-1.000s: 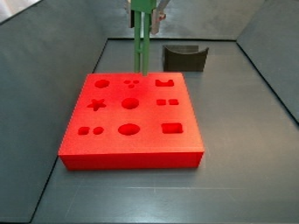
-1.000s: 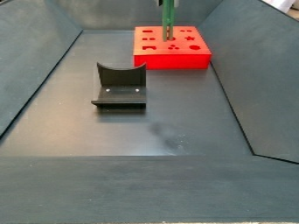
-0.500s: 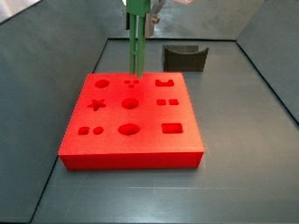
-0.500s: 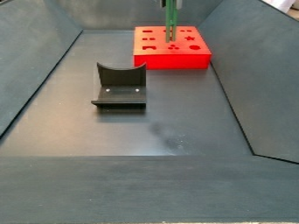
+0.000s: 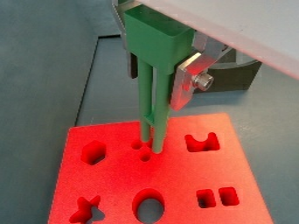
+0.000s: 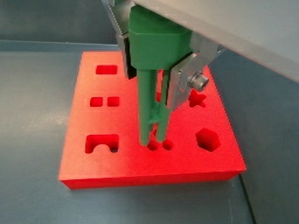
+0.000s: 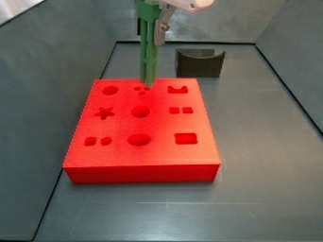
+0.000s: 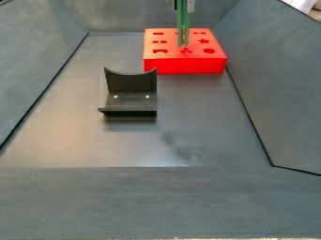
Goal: Pick up the 3 prong object. Move up. Move to above the board. Insert the 3 prong object.
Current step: Insert the 3 prong object.
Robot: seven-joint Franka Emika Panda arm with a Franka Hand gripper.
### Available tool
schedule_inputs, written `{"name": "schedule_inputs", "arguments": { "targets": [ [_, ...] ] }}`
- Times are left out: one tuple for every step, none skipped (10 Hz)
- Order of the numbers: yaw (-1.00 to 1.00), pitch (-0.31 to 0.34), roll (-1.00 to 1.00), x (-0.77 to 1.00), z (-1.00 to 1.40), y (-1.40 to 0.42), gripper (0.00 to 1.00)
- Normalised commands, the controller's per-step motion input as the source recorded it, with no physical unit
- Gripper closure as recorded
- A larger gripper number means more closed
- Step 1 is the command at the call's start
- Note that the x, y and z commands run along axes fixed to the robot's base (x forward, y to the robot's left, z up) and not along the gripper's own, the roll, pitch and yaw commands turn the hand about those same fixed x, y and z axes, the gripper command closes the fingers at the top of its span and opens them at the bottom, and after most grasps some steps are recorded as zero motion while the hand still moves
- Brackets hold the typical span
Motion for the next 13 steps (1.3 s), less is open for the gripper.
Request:
{"name": "schedule_inputs", "arguments": {
  "targets": [
    [-0.96,-0.036,0.00,0.13,-0.17,0.05,1.00],
    [-0.95,-0.030,0.00,0.13,-0.13,0.03,1.00],
    [-0.22,0.000,0.00,0.05,0.00,0.00,1.00],
    [-0.07,0.000,0.00,0.00,0.00,0.00,1.00],
    [-0.10,0.000,0.02,-0.08,-0.10,0.00,1.00],
    [-0.13,0.000,0.04,-0.21,-0.17,0.00,1.00],
    [-0.16,-0.007,0.03,-0.28,-0.17,0.00,1.00],
    [-0.17,0.000,0.02,-0.25,-0.11,0.00,1.00],
    [-0.11,0.000,0.00,-0.09,0.00,0.00,1.00],
    [-0.07,0.000,0.00,0.00,0.00,0.00,1.00],
    [-0.10,0.000,0.00,0.01,0.00,0.00,1.00],
    [-0.11,0.000,0.00,0.17,-0.01,-0.03,1.00],
    [-0.10,0.000,0.01,0.14,-0.03,-0.01,1.00]
  ]
}}
